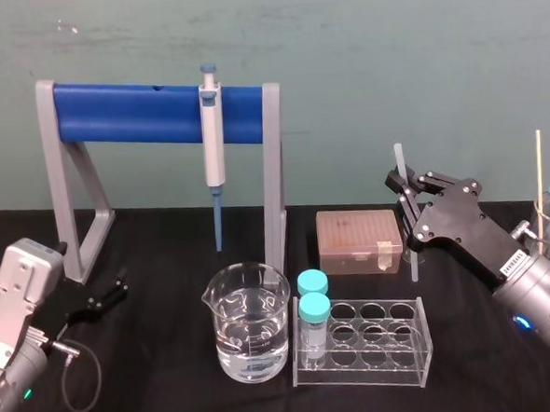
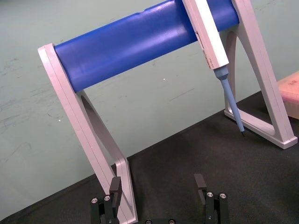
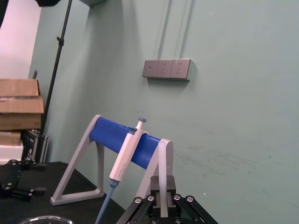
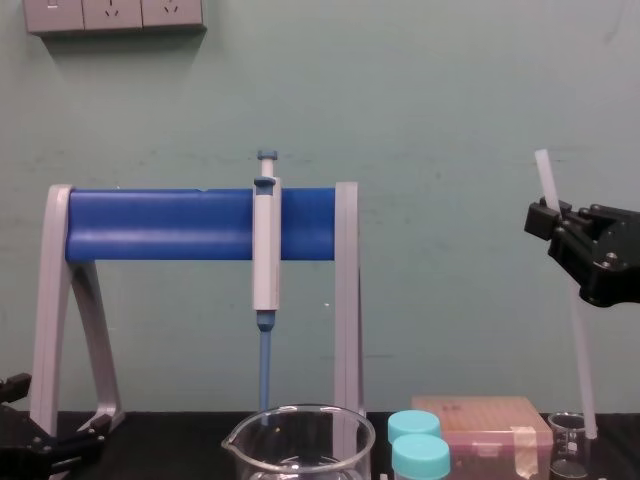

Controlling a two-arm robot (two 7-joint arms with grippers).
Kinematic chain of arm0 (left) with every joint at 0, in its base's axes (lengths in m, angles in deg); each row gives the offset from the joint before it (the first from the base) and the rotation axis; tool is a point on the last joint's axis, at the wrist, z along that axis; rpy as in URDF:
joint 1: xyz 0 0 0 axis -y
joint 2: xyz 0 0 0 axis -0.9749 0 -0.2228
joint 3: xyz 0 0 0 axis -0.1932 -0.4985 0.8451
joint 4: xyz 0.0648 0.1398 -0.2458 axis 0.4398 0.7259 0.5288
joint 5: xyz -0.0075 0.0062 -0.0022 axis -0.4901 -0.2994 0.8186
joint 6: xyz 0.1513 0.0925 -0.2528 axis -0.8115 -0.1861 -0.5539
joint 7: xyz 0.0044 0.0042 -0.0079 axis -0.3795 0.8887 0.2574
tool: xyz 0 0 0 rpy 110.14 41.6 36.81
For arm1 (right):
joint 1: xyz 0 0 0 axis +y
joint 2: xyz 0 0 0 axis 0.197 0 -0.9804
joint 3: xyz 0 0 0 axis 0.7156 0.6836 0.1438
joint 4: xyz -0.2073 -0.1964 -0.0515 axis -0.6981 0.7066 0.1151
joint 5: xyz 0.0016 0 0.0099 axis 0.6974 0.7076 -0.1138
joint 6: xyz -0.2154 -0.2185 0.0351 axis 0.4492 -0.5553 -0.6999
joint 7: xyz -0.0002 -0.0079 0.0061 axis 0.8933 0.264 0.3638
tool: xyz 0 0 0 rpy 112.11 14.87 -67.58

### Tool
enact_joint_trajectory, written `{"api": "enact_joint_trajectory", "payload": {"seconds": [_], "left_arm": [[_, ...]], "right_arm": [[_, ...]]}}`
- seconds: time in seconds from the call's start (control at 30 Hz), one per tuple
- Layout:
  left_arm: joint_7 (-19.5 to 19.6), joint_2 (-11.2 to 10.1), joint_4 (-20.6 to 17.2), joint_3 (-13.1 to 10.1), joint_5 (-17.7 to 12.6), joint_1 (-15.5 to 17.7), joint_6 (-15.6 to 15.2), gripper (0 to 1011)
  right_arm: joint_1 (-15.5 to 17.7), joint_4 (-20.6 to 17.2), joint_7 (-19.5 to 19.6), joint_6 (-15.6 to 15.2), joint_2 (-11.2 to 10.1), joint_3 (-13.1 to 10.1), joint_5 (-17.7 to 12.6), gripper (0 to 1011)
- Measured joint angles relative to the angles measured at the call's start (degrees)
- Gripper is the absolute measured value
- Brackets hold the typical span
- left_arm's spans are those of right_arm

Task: Pick up the stirring rod with one hand, then place it down.

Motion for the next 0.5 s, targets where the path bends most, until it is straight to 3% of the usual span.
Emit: {"api": "enact_joint_trajectory", "payload": {"seconds": [0.5], "left_arm": [[0.0,0.0,0.0,0.0,0.0,0.0,0.0,1000]], "right_arm": [[1.23,1.9,-1.18,0.66,2.5,-1.36,0.12,71]]}}
